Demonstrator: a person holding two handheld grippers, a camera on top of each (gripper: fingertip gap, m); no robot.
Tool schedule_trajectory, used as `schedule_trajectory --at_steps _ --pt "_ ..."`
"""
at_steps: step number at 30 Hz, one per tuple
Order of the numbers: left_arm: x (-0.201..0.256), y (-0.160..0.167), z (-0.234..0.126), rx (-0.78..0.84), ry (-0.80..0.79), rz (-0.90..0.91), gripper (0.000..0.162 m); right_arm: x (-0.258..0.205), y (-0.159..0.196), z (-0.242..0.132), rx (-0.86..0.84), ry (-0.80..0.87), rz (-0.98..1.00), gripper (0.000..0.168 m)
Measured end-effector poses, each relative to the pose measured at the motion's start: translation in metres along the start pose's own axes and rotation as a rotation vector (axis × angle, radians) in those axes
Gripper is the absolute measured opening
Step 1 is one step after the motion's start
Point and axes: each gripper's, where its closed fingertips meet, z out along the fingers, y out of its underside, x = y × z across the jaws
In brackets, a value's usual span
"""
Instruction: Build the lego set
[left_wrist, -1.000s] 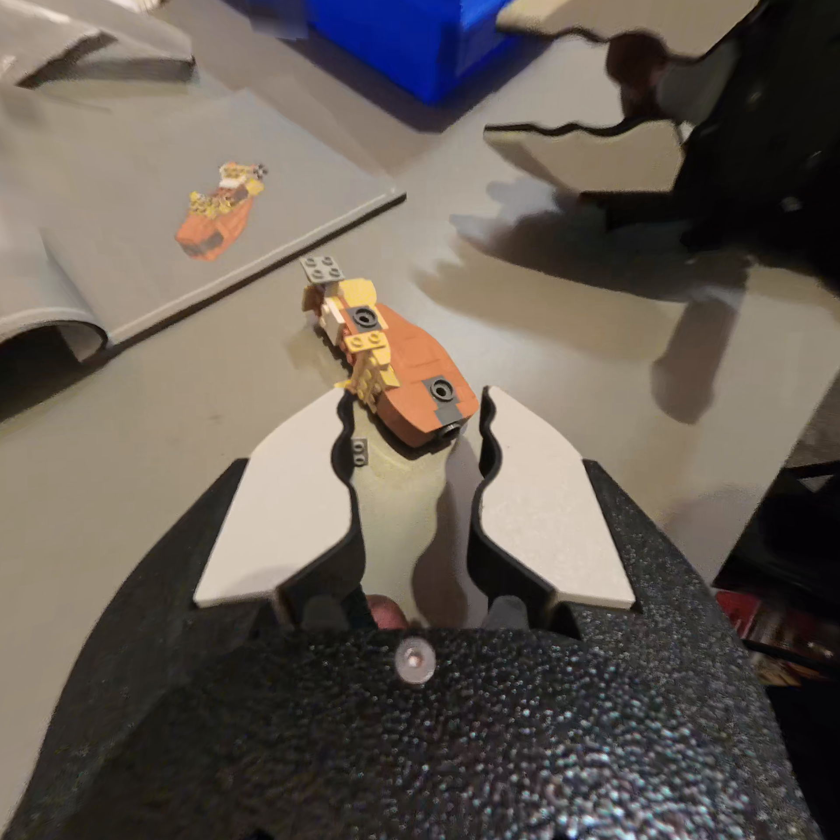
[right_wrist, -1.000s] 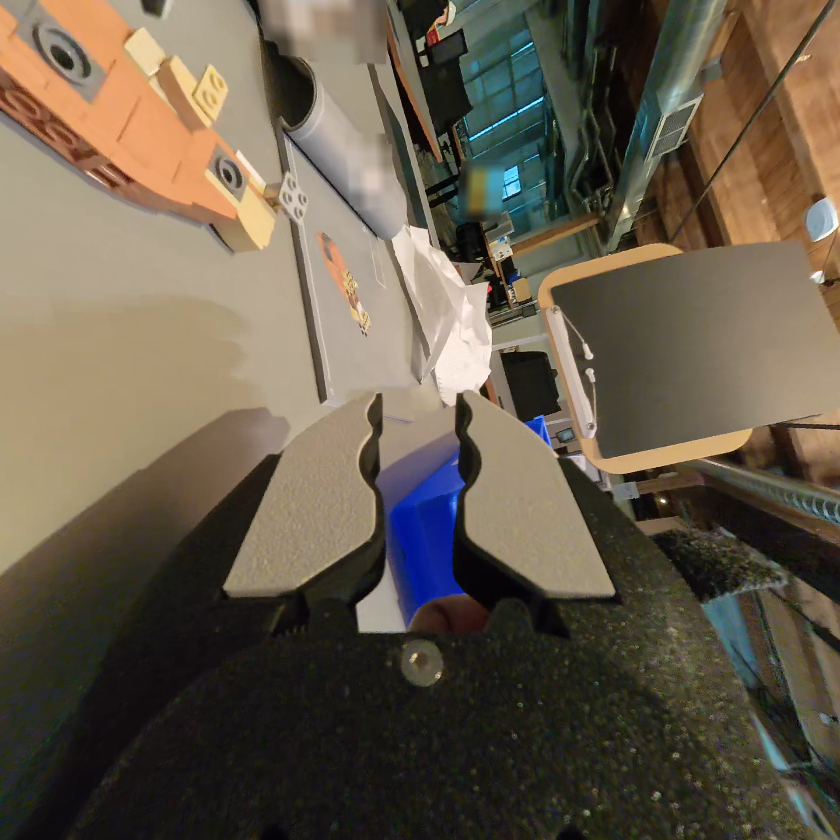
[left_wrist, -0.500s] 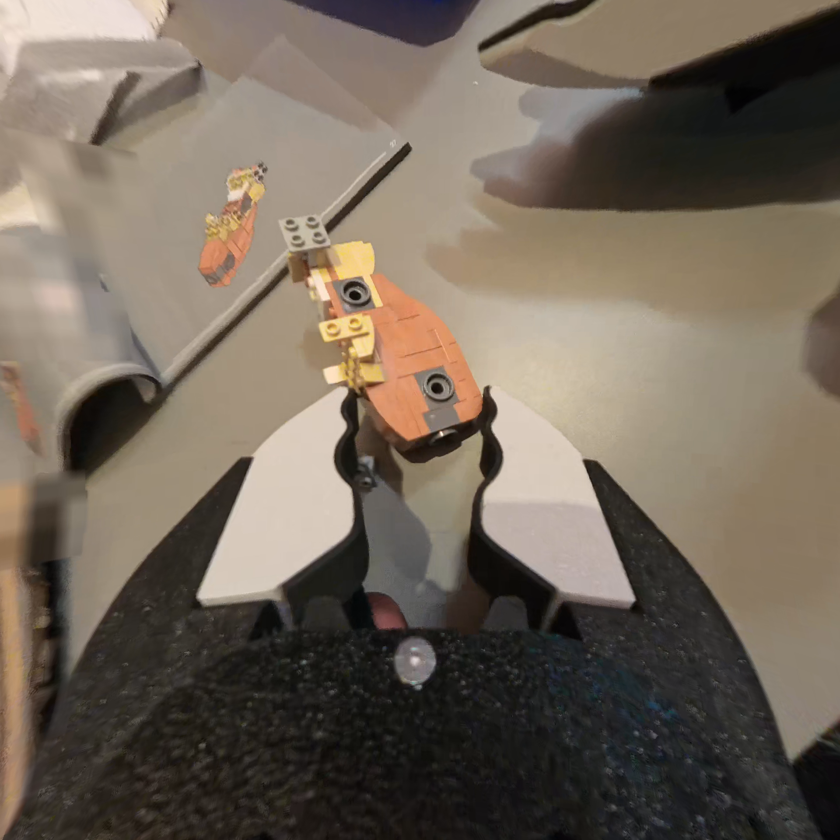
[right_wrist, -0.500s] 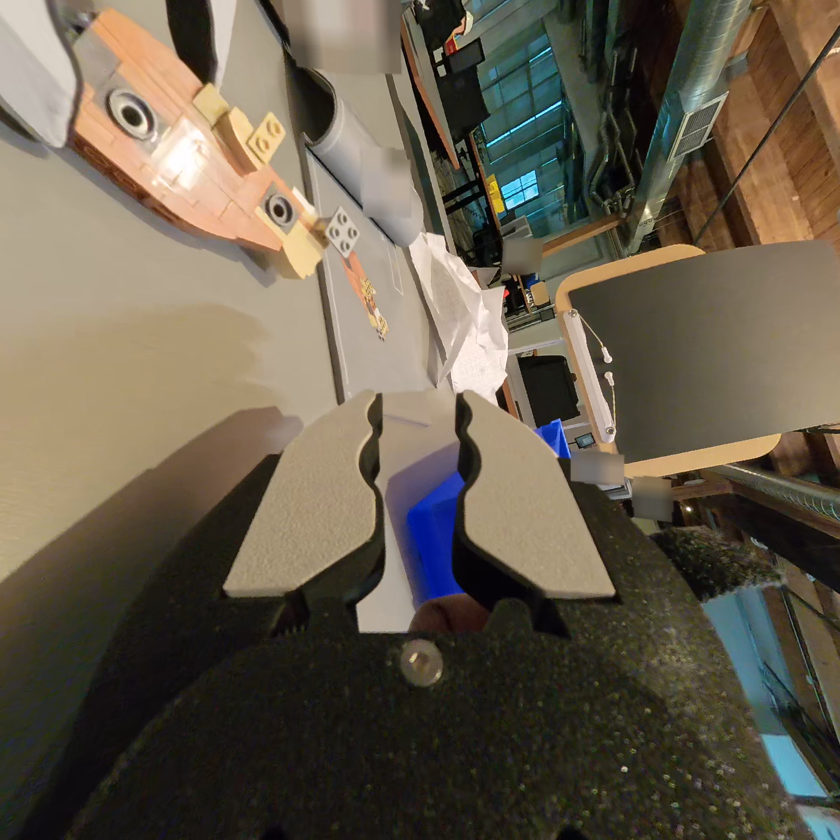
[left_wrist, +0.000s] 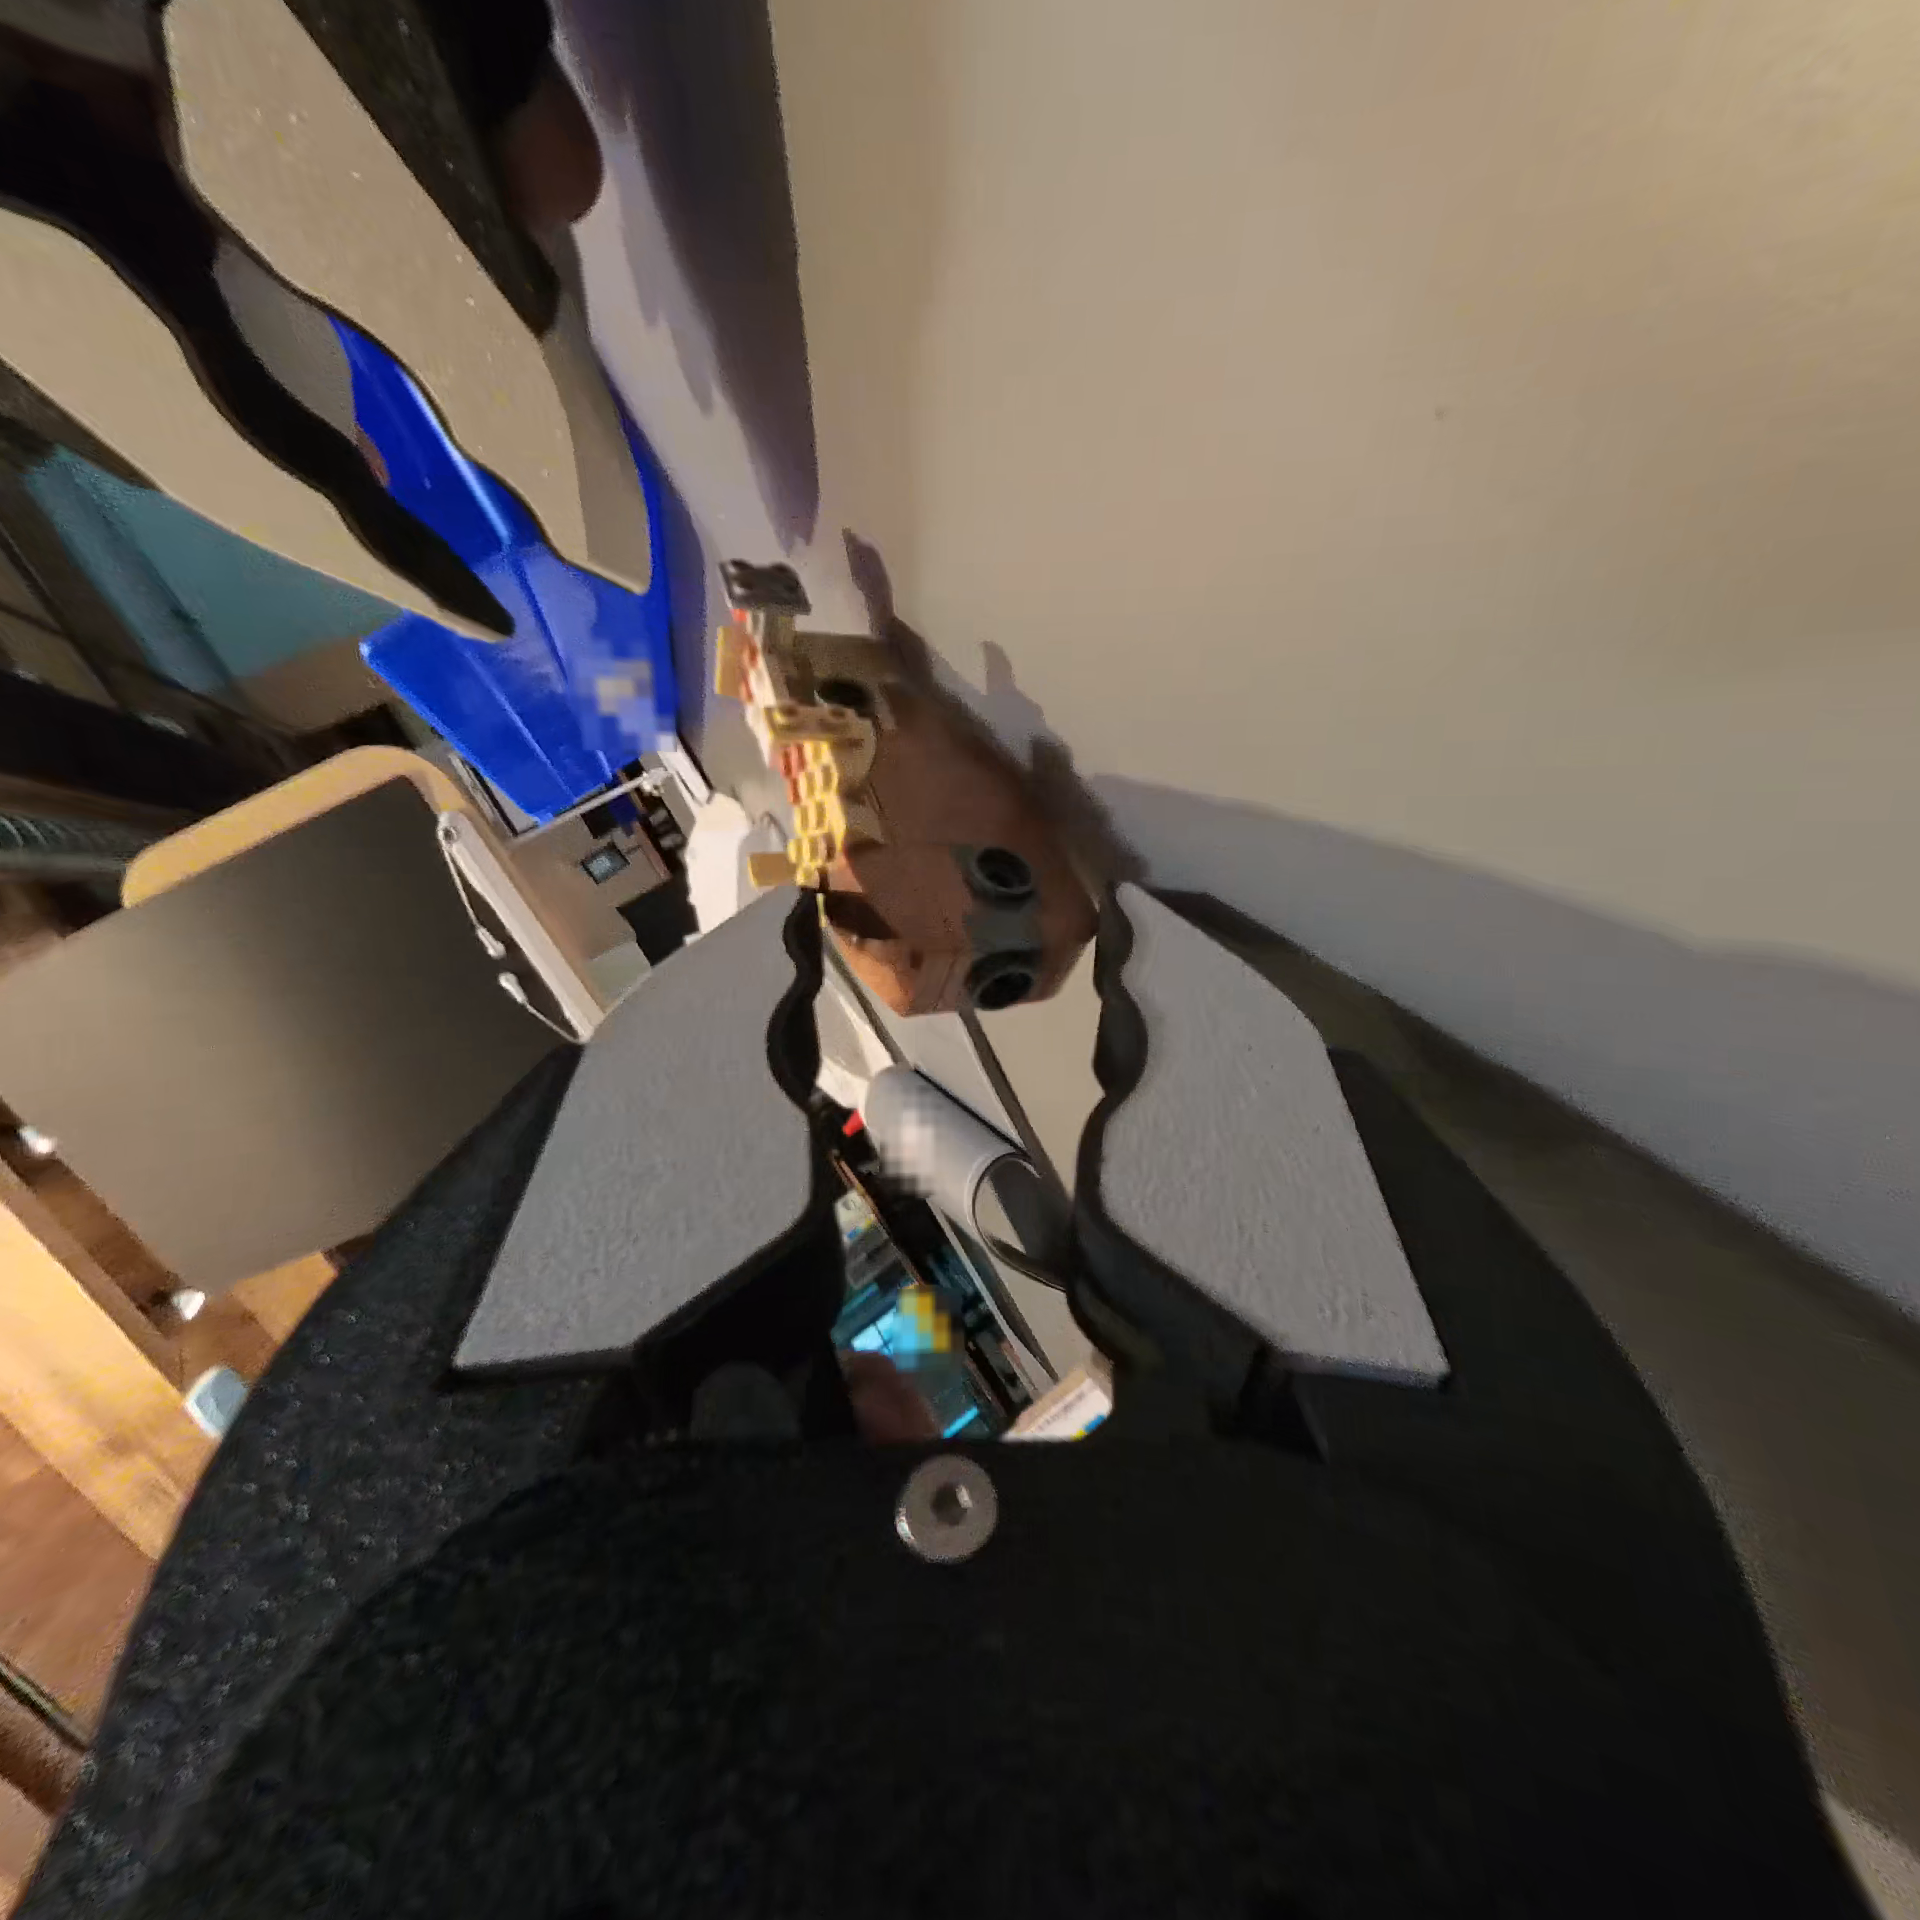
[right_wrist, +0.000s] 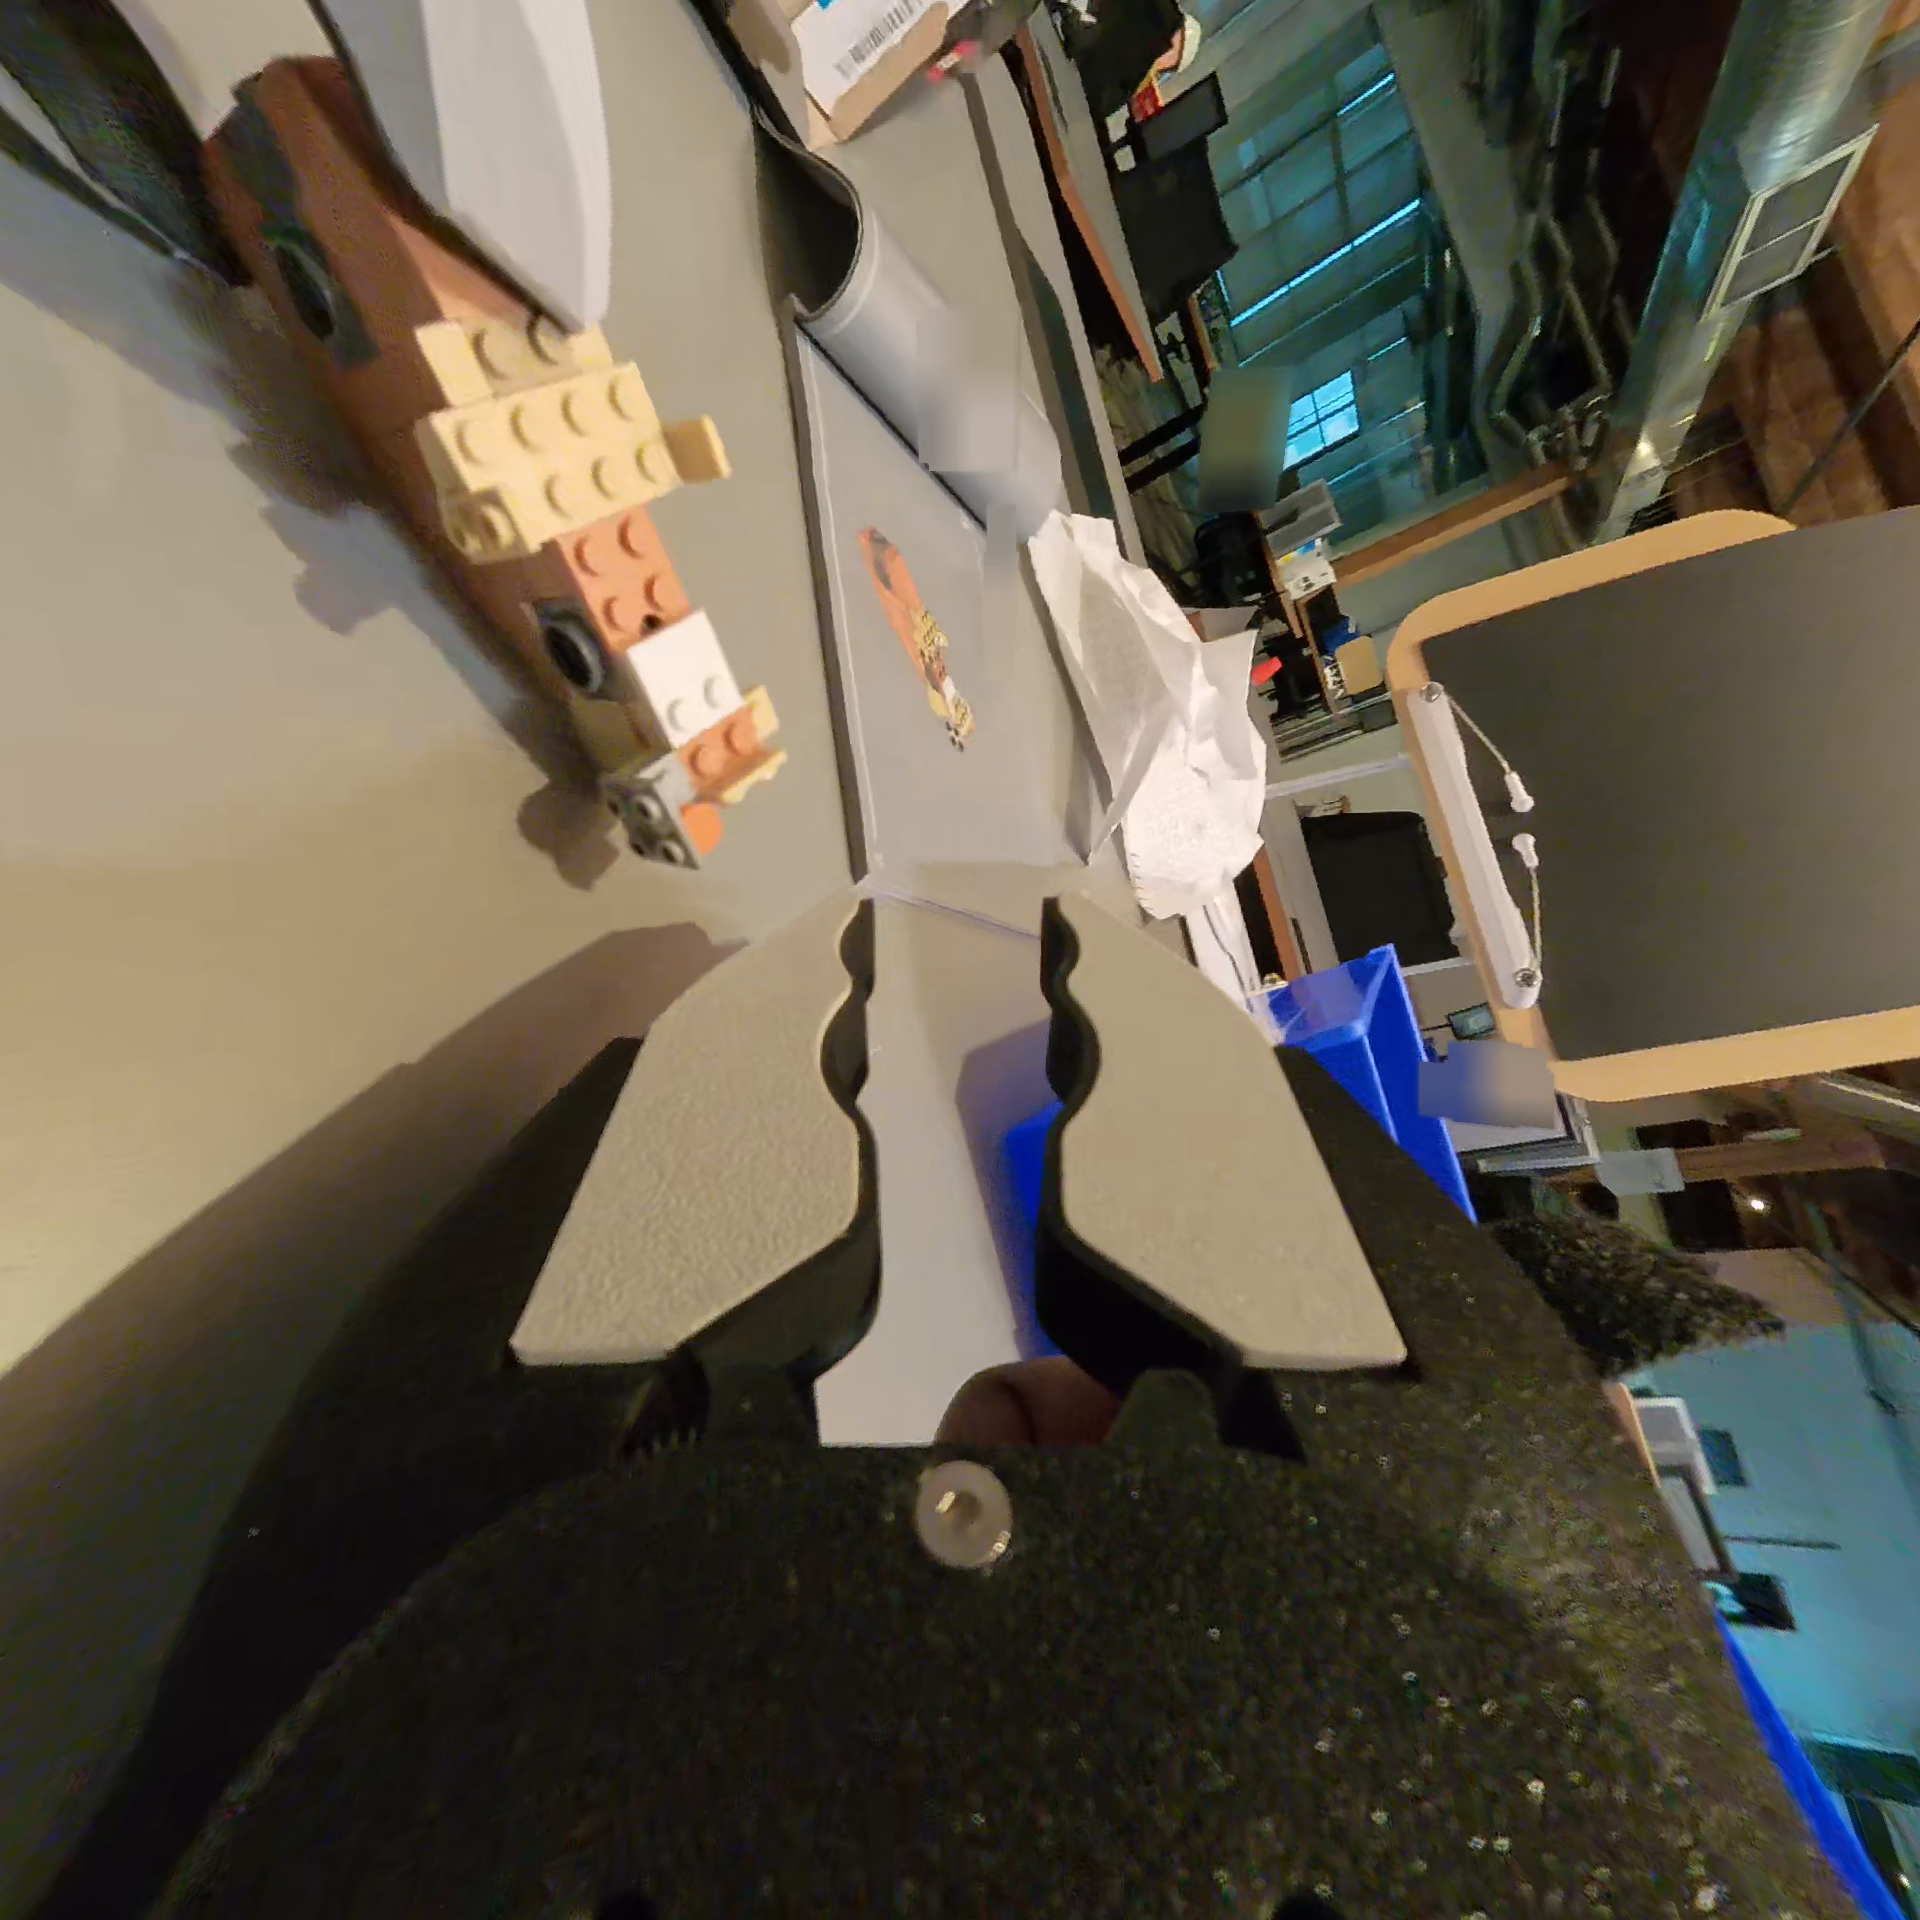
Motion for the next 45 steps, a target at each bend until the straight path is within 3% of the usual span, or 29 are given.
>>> schedule_trajectory --at_steps 13,17,23,29,32,39,45 --pt "-0.010 -0.001 -0.002 0.133 -0.116 0.294 0.046 -0.016 0.015 -0.001 -0.055 -0.140 0.039 0.030" --pt "-0.012 0.003 -0.006 0.161 -0.134 0.267 0.045 -0.016 0.017 -0.003 -0.054 -0.174 0.090 0.030" --pt "-0.005 0.010 -0.023 0.260 -0.045 0.022 0.043 -0.021 0.017 -0.006 -0.049 -0.235 0.157 0.031" --pt "-0.013 0.015 -0.044 0.417 0.124 -0.556 0.040 -0.026 0.013 -0.013 -0.053 -0.269 0.206 0.031" --pt "-0.019 0.022 -0.040 0.454 0.211 -0.748 0.039 -0.029 0.002 -0.025 -0.036 -0.276 0.292 0.031" --pt "-0.025 0.014 -0.002 0.529 0.536 -1.005 0.039 -0.037 -0.016 -0.037 -0.012 -0.235 0.434 0.031" --pt "-0.015 0.009 0.034 0.500 0.661 -1.024 0.039 -0.048 -0.018 -0.029 -0.047 -0.287 0.400 0.033"
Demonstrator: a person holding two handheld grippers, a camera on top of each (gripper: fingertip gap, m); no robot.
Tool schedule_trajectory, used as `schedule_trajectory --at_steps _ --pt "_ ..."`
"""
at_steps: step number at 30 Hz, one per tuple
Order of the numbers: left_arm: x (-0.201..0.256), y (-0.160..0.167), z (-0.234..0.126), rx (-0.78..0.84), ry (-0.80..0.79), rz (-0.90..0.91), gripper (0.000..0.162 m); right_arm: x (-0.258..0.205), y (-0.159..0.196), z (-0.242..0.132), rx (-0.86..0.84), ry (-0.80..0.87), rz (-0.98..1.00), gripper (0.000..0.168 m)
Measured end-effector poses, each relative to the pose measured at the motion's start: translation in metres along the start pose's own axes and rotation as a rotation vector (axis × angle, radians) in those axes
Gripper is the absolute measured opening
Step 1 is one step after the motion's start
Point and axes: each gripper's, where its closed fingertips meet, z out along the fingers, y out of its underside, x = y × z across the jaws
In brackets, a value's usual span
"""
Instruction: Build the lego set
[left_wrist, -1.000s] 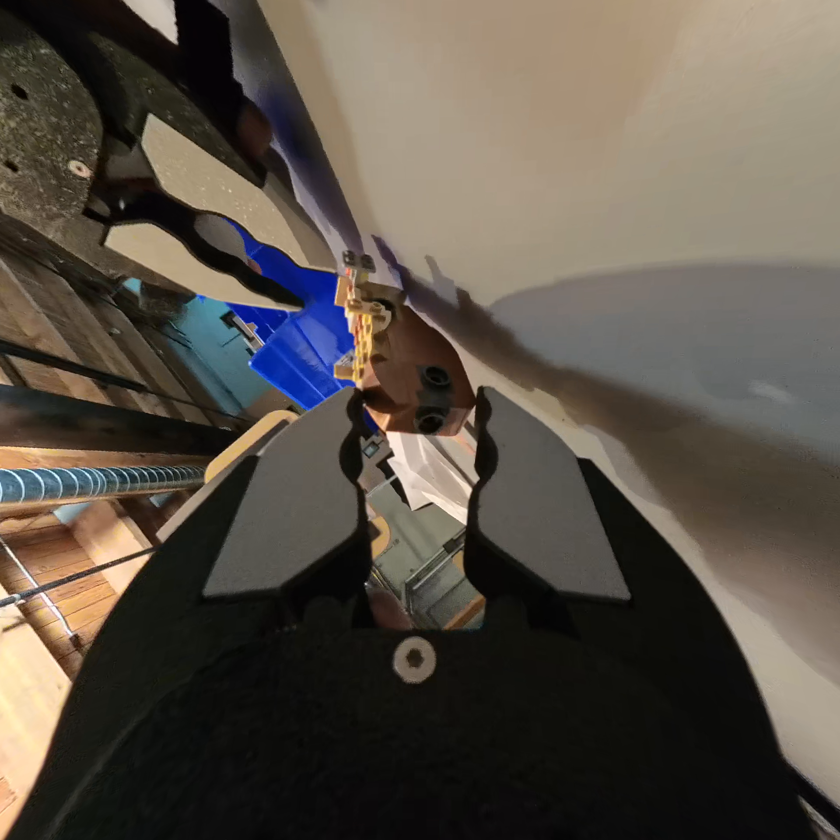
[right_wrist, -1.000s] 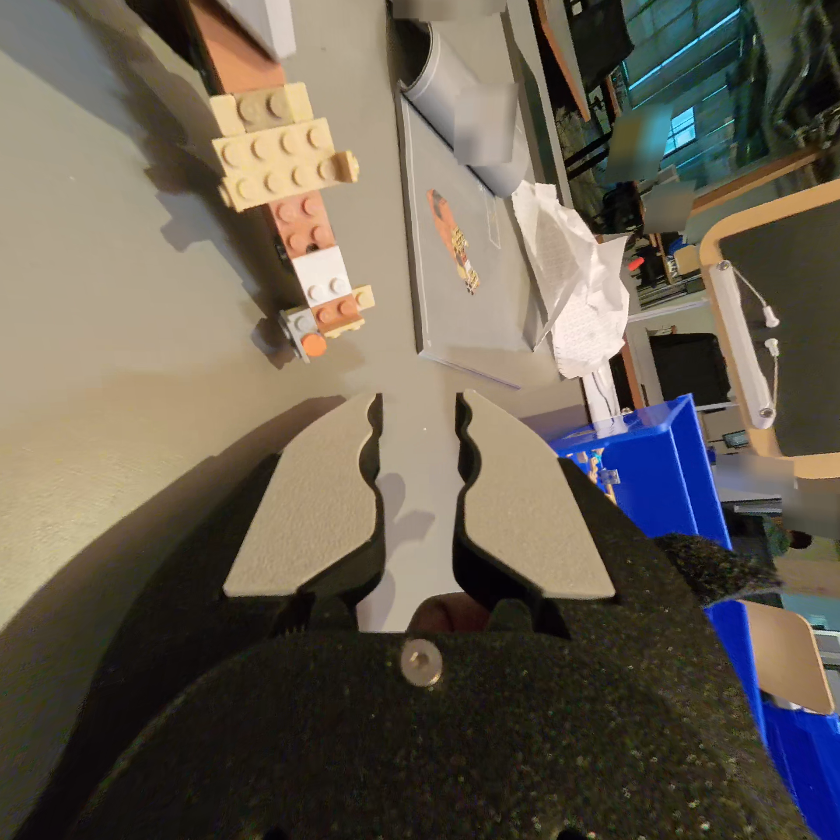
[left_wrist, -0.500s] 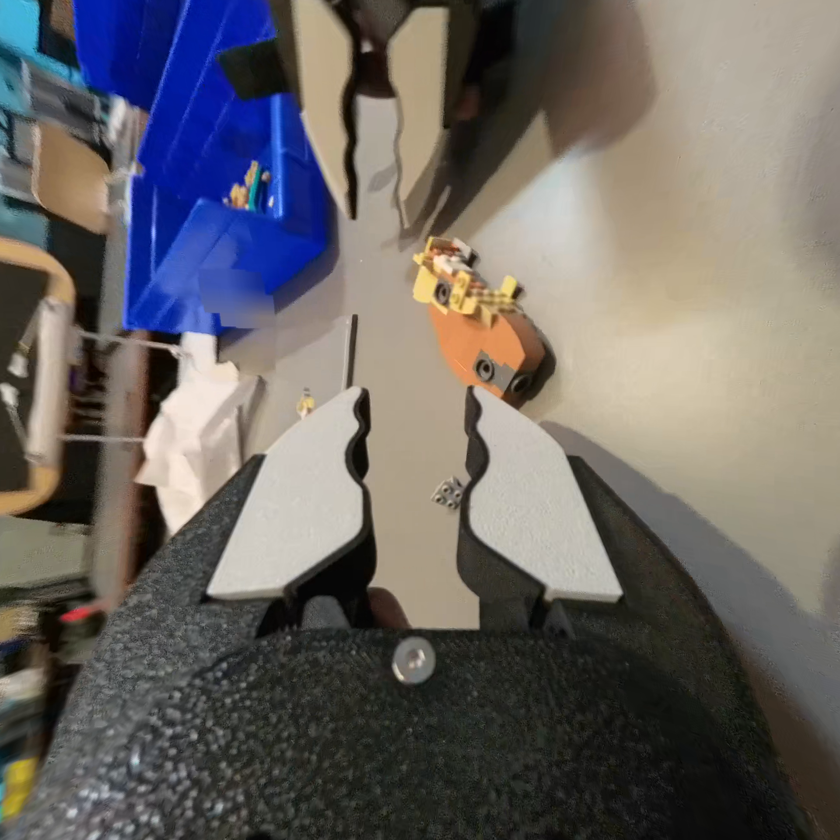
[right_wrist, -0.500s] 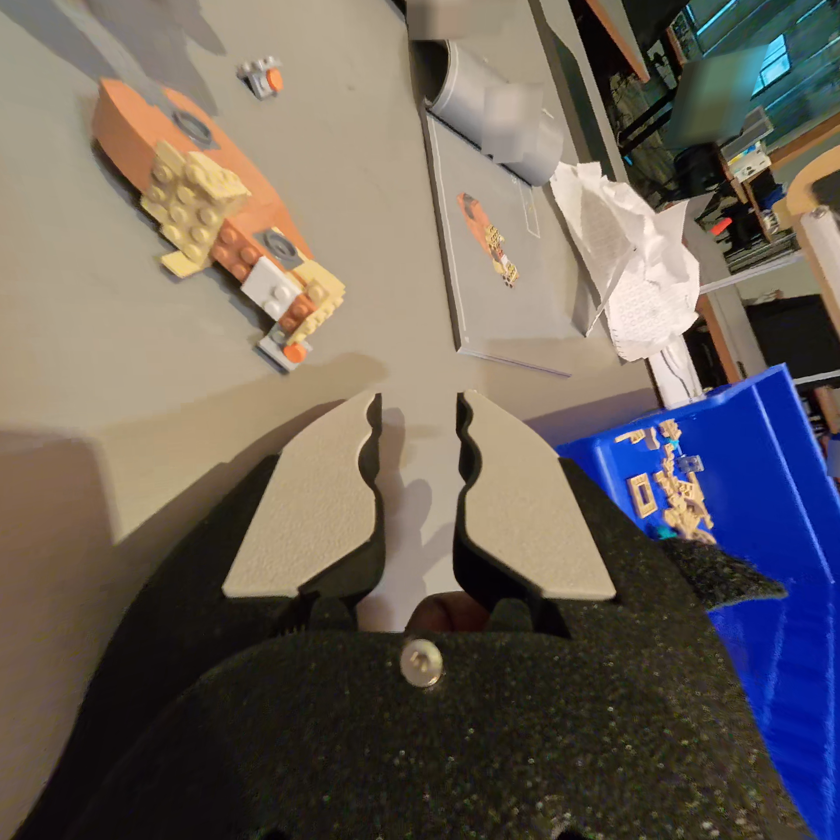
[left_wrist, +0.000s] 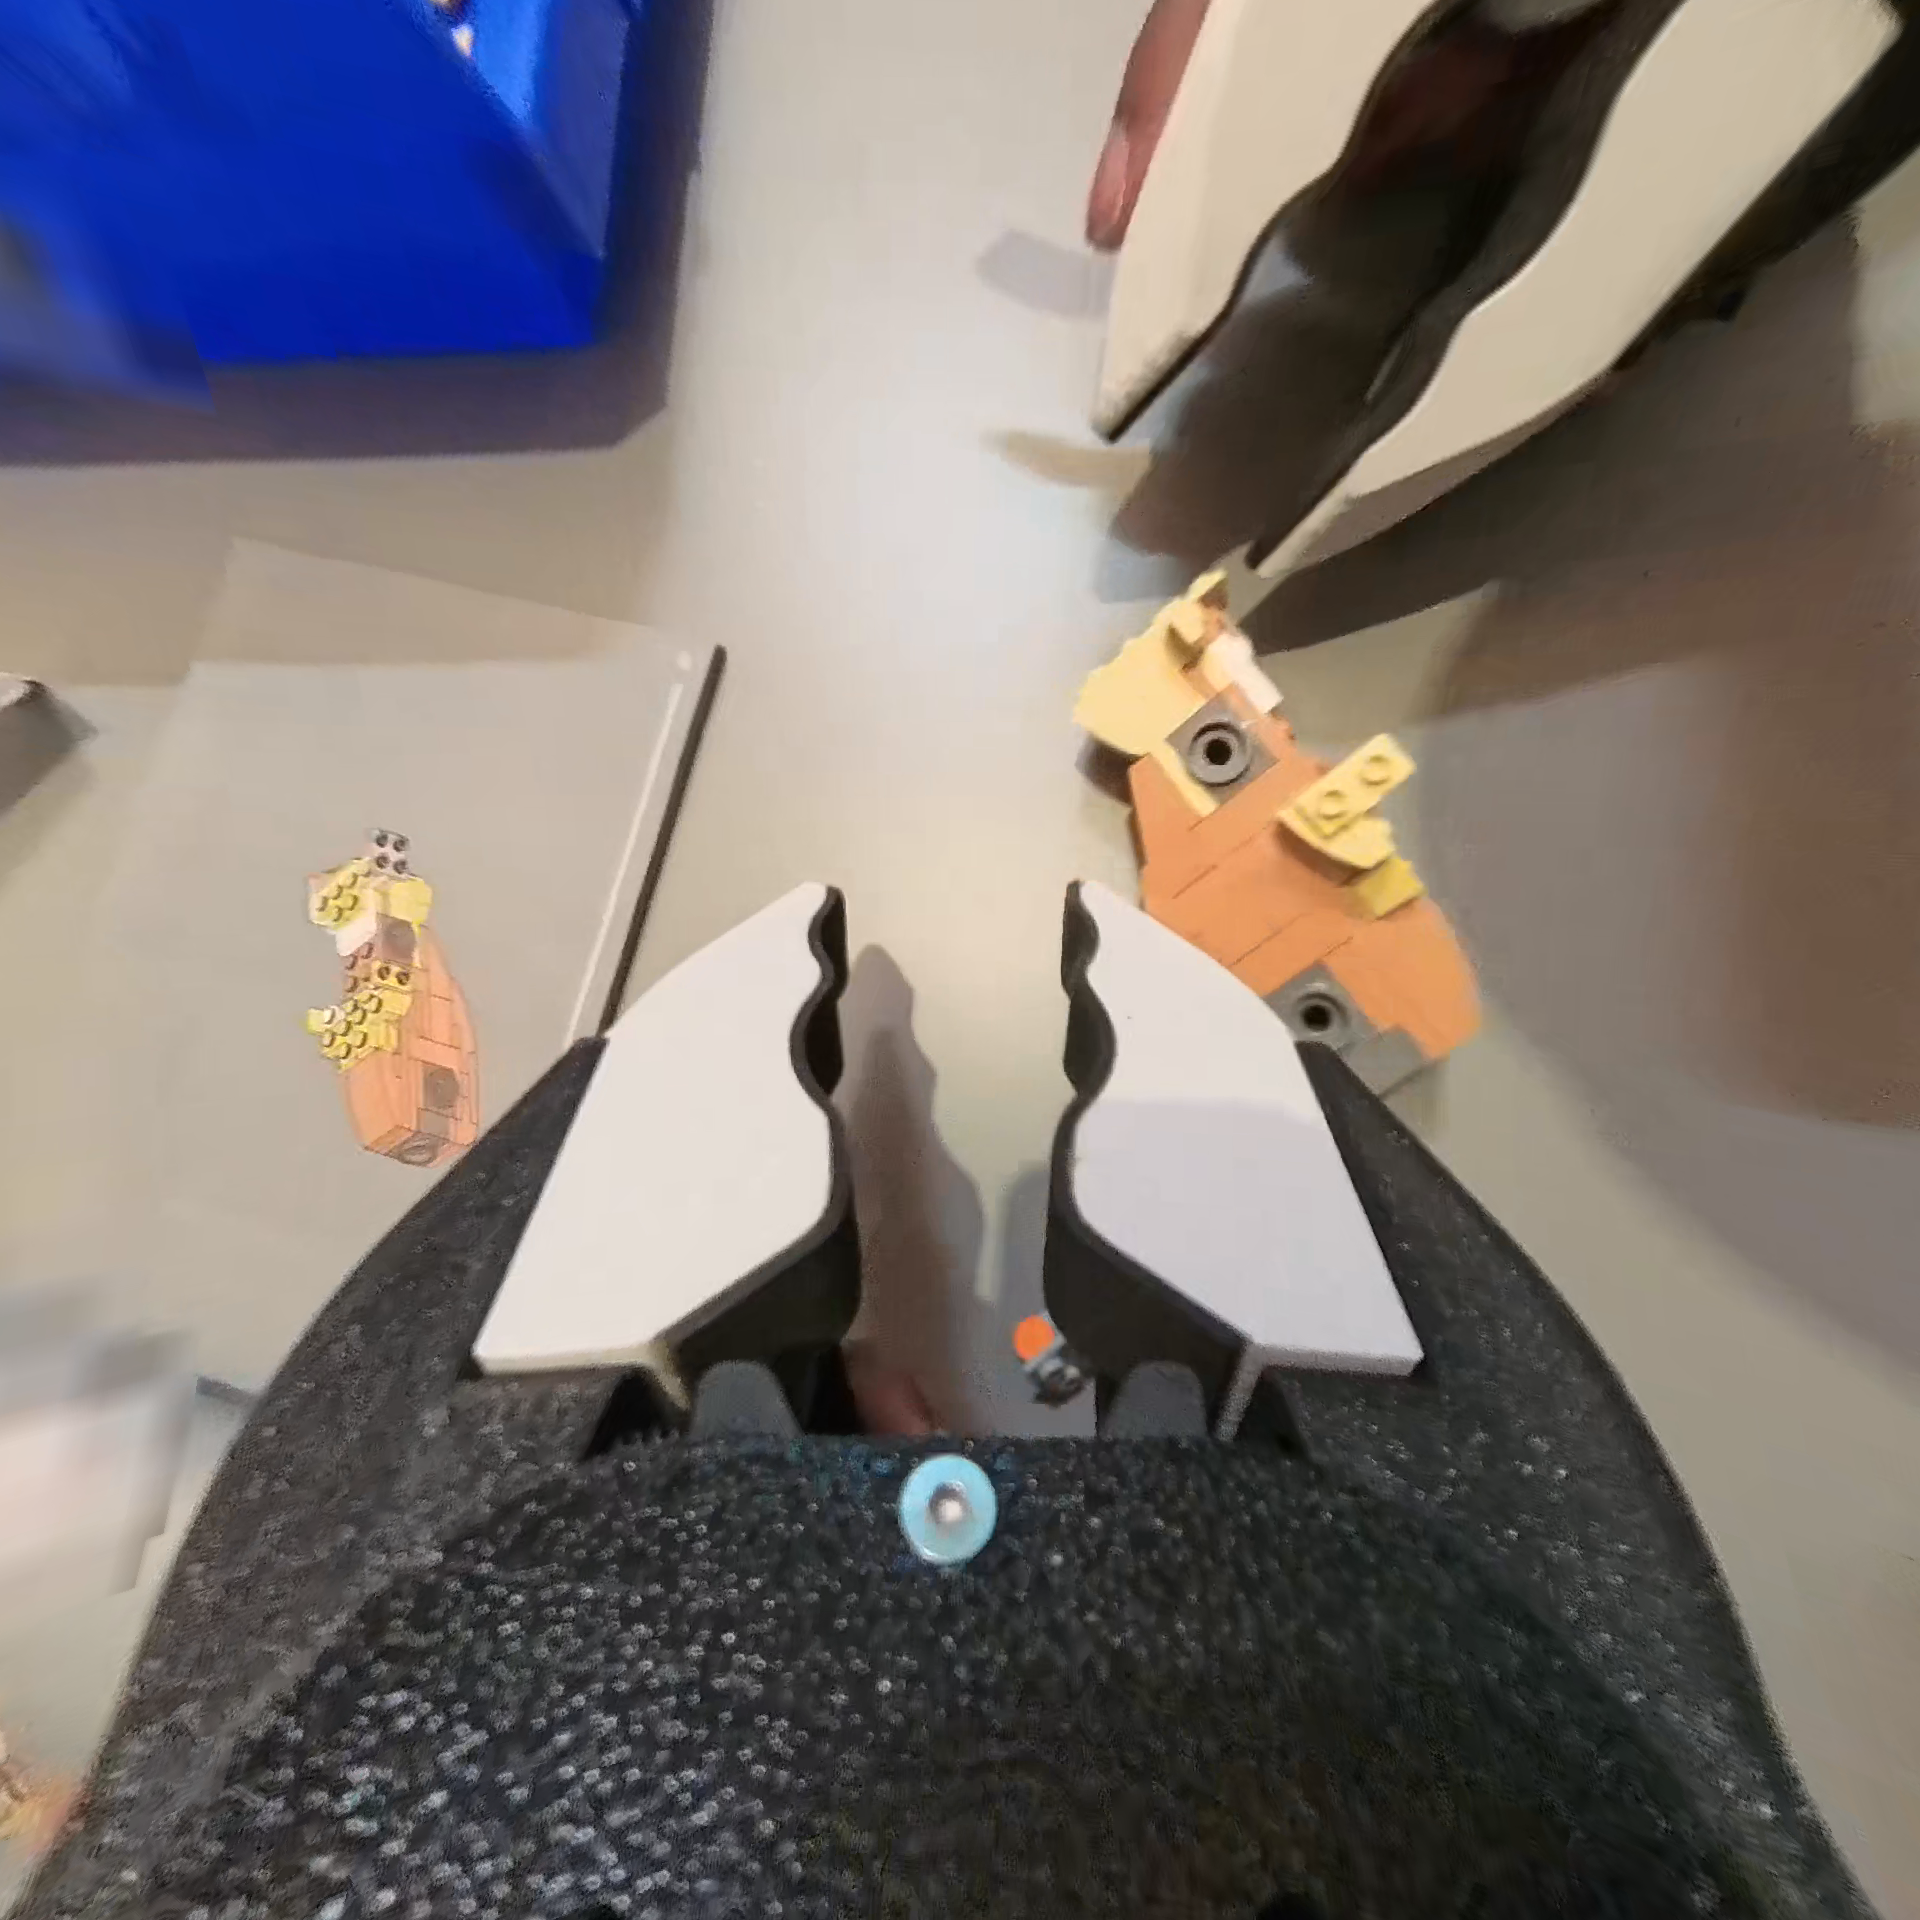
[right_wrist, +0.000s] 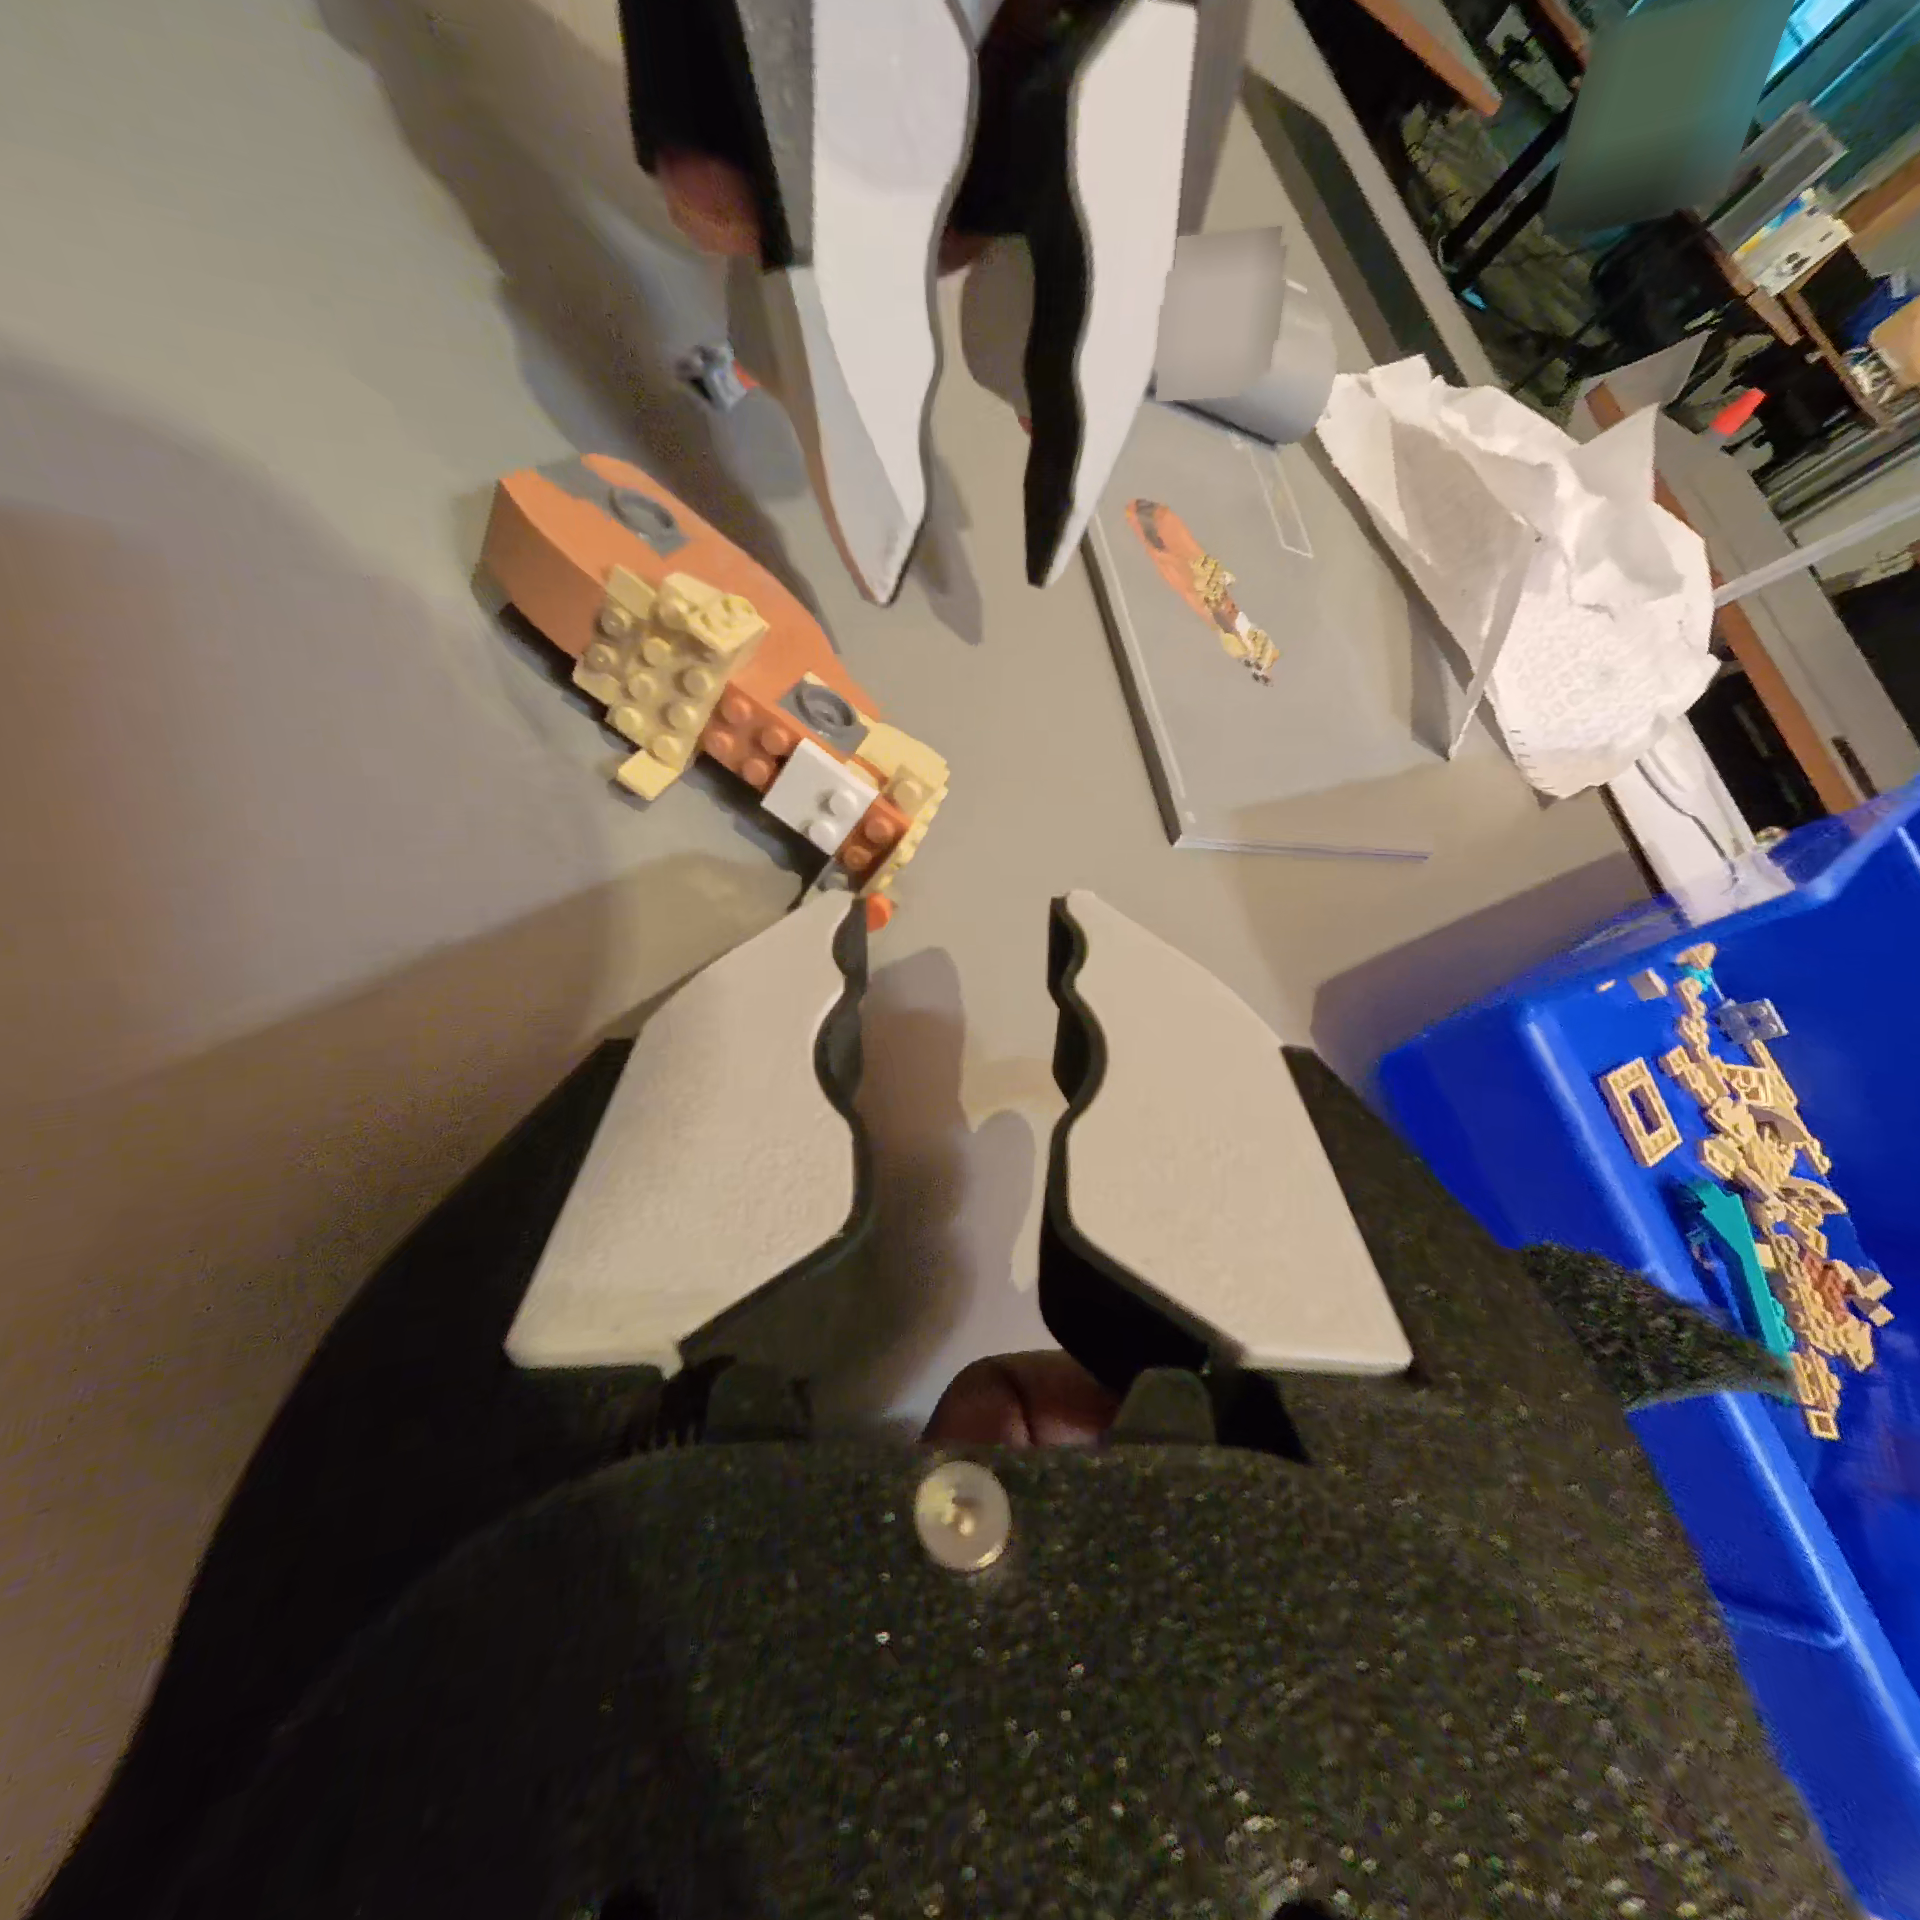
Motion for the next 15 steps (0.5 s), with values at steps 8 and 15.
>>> schedule_trajectory --at_steps 8,15 --pt "0.007 0.011 0.010 -0.058 0.041 0.040 0.038 0.000 -0.003 0.015 -0.042 0.019 -0.063 0.033" --pt "0.030 0.009 0.002 -0.044 0.009 0.025 0.036 0.019 0.005 0.024 -0.131 0.103 -0.171 0.035"
